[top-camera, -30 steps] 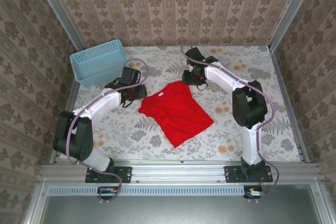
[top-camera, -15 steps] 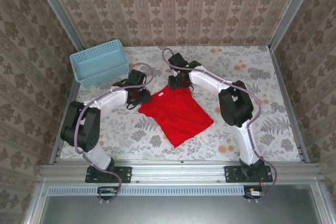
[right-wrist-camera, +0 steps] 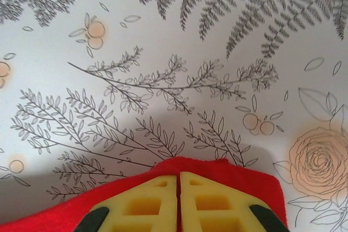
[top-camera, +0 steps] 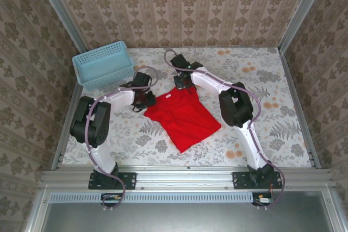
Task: Fold the inside-out t-shirt
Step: Smooth out the T-shirt at the center of the table, then fold the T-shirt at the center of the table.
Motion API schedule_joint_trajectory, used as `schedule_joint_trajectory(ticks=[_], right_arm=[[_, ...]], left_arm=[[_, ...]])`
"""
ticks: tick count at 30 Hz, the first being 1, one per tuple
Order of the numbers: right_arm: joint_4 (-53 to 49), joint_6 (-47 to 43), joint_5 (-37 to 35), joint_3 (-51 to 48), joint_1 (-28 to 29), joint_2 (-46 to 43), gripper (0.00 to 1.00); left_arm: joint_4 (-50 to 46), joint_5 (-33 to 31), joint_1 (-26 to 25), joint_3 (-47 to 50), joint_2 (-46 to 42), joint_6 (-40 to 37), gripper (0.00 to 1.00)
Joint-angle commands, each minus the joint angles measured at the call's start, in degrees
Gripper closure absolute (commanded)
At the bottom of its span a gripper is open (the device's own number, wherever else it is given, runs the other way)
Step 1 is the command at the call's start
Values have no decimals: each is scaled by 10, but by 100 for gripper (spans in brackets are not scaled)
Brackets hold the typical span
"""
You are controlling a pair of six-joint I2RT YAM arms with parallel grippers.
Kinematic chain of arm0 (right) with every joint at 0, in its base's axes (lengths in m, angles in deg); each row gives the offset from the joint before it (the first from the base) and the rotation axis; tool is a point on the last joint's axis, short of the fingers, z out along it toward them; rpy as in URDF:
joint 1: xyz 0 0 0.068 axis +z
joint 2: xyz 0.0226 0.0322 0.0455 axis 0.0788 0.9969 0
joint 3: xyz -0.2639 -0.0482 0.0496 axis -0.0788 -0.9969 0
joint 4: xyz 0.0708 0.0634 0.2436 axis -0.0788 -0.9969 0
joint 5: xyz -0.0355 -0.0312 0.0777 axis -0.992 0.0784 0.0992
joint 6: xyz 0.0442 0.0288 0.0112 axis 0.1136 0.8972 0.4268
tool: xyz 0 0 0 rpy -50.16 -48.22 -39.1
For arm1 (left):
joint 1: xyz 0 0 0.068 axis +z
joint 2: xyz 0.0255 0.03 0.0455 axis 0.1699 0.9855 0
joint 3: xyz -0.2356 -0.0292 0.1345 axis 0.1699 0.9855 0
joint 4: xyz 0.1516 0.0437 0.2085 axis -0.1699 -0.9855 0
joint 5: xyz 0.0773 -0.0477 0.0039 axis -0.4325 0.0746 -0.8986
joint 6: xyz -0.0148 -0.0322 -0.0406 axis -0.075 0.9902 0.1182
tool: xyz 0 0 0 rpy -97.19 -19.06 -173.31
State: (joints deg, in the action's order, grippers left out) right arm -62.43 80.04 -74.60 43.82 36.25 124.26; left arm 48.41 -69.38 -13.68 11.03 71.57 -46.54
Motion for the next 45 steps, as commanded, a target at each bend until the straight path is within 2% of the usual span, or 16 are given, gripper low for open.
schedule_joint_trajectory(ticks=[1,3,6,8,13,15,17,19,23,28,29,32,39,45], right_arm=[[-16,7,-10,28,-1,3,94],[-16,9,-5,35,-2,-1,97],[-33,14,1,58,-2,1,97],[-40,18,14,72,-4,4,93],[-56,38,40,102,-16,24,88],[-63,41,59,112,-21,34,78],[-70,41,75,111,-28,32,65],[-76,36,76,100,-33,19,59],[-46,19,87,14,-41,-51,50],[14,5,100,-116,-42,-119,41],[25,3,100,-136,-42,-126,40],[49,-3,100,-180,-44,-134,34],[80,-19,140,-196,-47,-108,32],[70,-17,163,-168,-43,-60,30]], left_arm=[[6,7,9,-19,6,2,85],[5,6,15,-23,7,1,90],[-3,2,21,-32,5,-4,97],[-7,-4,24,-35,1,-7,100],[-1,-17,32,-22,-24,0,100],[-4,-21,33,-16,-38,0,100],[-18,-31,33,-10,-57,0,82],[-39,-42,32,-2,-83,1,70],[-91,-85,24,37,-159,48,57],[-41,-53,-22,103,-203,119,53],[-24,-46,-44,110,-199,129,51],[3,-27,-58,110,-167,149,47],[23,-8,-64,81,-77,148,47],[104,47,-64,69,-14,137,50]])
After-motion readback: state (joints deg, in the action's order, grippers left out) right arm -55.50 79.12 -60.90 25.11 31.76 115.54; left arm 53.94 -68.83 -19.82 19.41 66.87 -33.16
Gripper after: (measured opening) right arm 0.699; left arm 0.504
